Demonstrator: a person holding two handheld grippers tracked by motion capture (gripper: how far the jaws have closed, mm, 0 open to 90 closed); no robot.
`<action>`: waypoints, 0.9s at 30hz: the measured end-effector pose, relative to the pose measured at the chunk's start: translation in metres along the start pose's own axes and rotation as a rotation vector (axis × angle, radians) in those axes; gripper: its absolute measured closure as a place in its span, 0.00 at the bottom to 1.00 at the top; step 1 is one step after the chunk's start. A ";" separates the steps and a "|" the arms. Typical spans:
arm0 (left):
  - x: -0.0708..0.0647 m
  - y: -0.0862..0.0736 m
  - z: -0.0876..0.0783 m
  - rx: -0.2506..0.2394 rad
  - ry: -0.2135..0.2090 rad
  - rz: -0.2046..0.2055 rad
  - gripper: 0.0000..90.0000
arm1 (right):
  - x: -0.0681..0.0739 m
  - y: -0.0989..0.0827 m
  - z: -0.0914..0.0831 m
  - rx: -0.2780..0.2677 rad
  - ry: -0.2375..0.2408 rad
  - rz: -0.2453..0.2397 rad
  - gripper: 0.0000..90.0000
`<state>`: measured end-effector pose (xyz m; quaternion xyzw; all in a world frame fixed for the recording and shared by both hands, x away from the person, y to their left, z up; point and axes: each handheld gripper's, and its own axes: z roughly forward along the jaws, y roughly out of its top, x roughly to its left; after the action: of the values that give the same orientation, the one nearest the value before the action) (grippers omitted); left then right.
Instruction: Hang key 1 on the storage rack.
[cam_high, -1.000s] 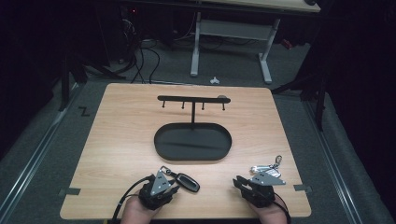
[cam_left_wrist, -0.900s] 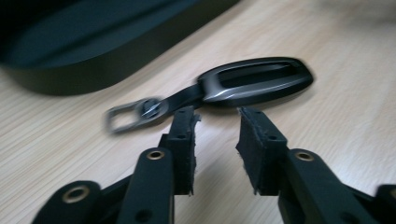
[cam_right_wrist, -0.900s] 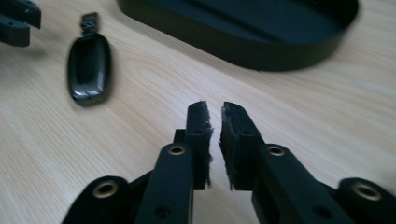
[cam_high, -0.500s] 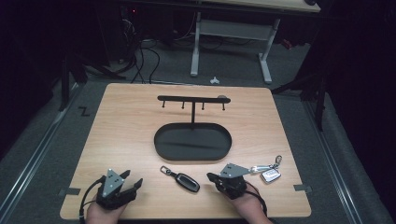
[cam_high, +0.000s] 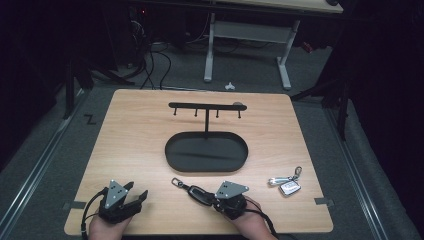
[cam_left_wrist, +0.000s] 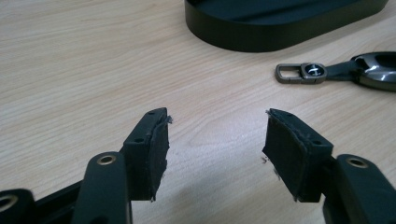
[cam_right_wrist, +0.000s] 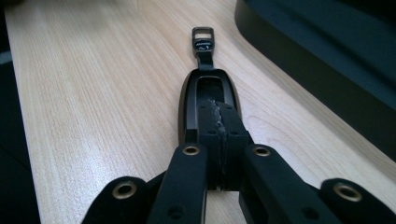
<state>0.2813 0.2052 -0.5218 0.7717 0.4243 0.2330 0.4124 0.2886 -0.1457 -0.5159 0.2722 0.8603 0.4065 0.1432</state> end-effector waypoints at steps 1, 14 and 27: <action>0.000 -0.001 -0.001 -0.001 0.001 -0.002 0.45 | 0.000 0.000 0.001 0.006 0.001 -0.001 1.00; -0.006 0.004 0.003 -0.005 -0.029 0.011 0.45 | -0.010 -0.013 -0.008 0.035 -0.043 0.025 1.00; -0.024 0.025 0.031 -0.010 -0.115 0.070 0.44 | -0.037 -0.047 -0.050 0.055 -0.185 0.125 1.00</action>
<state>0.3023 0.1634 -0.5180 0.7960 0.3717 0.2046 0.4317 0.2790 -0.2228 -0.5198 0.3653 0.8358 0.3640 0.1886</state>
